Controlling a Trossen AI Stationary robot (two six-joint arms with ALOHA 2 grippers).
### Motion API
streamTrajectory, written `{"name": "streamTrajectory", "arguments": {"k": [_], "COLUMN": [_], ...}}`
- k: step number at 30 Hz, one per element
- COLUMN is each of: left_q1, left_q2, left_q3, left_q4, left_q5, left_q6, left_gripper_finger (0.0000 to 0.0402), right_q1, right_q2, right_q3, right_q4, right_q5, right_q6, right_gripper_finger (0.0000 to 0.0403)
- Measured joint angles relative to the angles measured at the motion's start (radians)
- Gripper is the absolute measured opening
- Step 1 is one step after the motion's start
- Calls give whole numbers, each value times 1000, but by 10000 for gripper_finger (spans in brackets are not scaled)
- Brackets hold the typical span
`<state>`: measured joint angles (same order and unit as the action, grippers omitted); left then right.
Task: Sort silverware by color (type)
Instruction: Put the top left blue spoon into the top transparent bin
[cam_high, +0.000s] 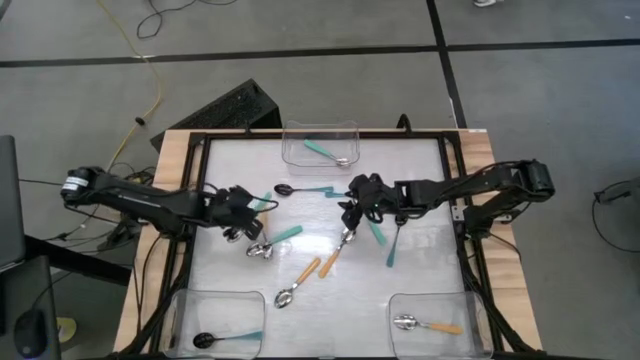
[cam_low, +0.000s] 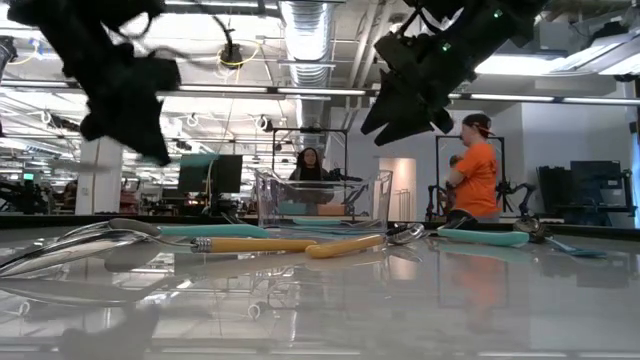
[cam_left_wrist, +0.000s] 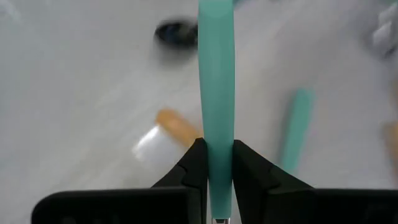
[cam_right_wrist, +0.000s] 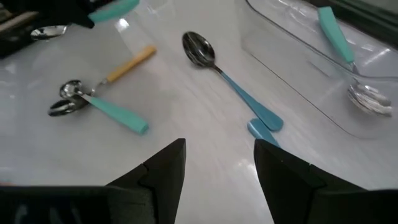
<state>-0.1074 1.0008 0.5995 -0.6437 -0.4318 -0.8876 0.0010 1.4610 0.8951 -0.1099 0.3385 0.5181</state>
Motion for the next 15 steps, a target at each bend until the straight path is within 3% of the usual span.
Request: {"name": "streamTrajectory", "arguments": {"k": [6, 15], "left_q1": [0, 0], "left_q2": [-184, -294], "left_q3": [3, 5], "left_q4": [133, 468], "left_q5": [-98, -57], "left_q6": [144, 506], "left_gripper_finger": [30, 30], "right_q1": [31, 67], "right_q2": [0, 0], "right_q3": [0, 0], "right_q4": [192, 599], "right_q5": [1, -39], "right_q6": [-93, -315], "right_gripper_finger": [215, 215]}}
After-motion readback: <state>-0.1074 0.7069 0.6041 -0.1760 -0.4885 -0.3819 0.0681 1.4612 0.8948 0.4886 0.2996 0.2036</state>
